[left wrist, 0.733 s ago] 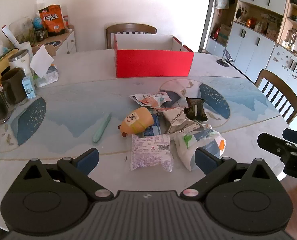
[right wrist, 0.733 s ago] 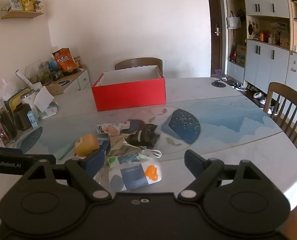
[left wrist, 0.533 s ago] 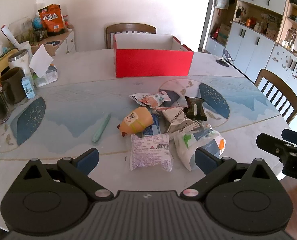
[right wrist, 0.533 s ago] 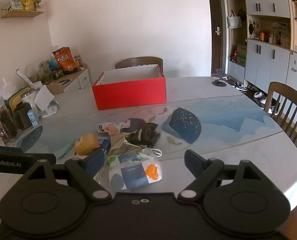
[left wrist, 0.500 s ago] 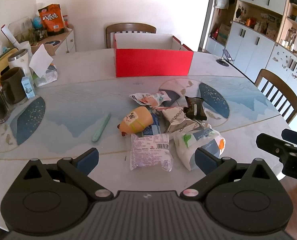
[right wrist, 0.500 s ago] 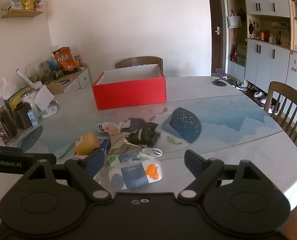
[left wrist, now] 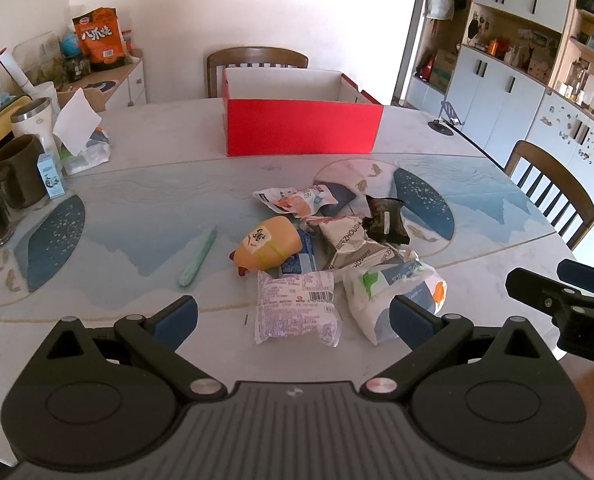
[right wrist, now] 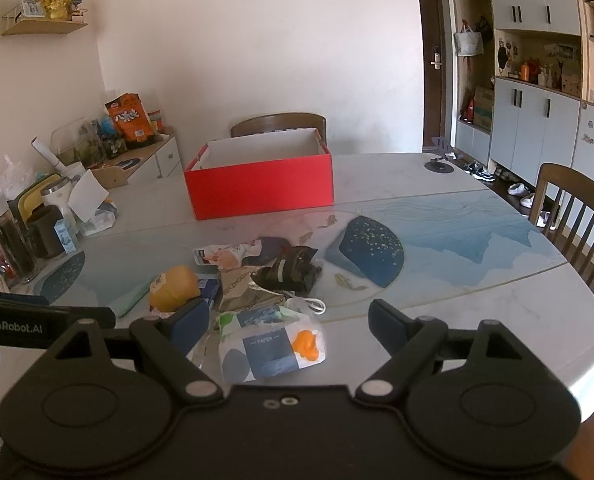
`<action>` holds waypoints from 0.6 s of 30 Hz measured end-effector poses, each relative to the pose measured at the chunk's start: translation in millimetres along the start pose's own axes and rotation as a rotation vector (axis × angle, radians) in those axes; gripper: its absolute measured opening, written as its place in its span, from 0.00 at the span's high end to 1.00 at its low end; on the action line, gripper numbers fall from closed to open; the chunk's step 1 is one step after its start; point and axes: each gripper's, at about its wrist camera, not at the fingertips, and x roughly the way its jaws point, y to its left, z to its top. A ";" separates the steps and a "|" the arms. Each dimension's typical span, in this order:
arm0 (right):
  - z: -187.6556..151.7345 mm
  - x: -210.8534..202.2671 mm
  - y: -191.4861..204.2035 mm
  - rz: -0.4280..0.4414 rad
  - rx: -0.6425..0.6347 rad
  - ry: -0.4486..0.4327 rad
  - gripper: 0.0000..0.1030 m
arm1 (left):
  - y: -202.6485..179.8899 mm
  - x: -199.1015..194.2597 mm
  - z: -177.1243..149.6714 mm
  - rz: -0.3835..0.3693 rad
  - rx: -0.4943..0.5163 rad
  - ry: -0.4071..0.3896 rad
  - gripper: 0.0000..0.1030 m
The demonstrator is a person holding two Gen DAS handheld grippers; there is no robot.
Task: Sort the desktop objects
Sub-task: 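Move both tools toward the pile of snack packages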
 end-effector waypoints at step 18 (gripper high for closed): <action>4.0 3.7 9.0 -0.066 -0.042 -0.020 0.16 | 6.8 3.1 5.1 -0.004 -0.009 -0.003 0.00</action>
